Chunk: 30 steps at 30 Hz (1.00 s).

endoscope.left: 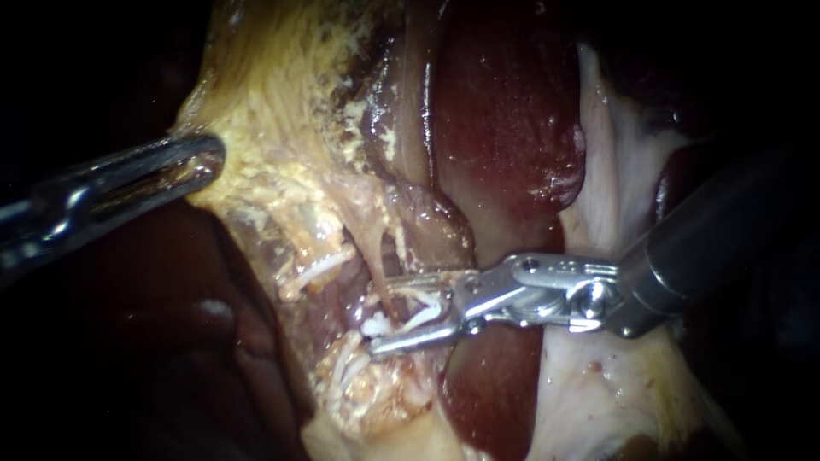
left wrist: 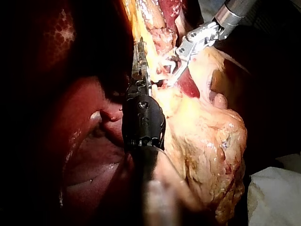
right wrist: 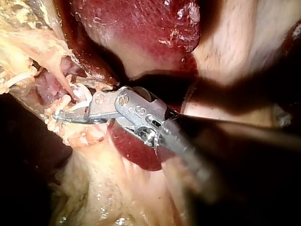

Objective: Clipping second clip right tube

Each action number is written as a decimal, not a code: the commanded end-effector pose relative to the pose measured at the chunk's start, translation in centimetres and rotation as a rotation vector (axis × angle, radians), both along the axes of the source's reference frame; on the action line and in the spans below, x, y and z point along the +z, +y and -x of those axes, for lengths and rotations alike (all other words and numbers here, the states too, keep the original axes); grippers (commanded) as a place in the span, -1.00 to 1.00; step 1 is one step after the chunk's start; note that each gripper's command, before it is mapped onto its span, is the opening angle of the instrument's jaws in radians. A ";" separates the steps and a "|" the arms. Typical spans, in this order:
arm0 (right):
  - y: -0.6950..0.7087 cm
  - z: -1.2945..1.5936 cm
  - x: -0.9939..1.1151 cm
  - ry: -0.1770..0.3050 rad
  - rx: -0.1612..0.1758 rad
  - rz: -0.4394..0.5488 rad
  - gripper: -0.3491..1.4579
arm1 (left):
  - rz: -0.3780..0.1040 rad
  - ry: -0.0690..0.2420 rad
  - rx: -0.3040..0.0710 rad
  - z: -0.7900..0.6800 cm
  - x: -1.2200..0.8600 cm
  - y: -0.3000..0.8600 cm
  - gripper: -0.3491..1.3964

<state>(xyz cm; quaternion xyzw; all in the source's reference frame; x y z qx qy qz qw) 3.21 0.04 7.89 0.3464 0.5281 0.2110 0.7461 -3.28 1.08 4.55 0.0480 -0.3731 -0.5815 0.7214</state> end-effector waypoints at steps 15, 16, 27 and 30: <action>0.04 0.10 -0.07 -0.004 -0.001 -0.045 -1.00 | 0.000 0.000 0.000 0.00 0.00 0.00 -1.00; 0.04 0.10 -0.07 -0.005 0.000 -0.050 -1.00 | 0.000 0.000 0.000 0.00 0.00 0.00 -1.00; 0.04 0.10 -0.06 -0.011 0.005 -0.072 -1.00 | 0.000 0.000 0.000 0.00 0.00 -0.01 -1.00; 0.04 0.10 -0.06 -0.011 0.004 -0.072 -1.00 | 0.000 0.000 0.000 0.00 0.00 -0.01 -1.00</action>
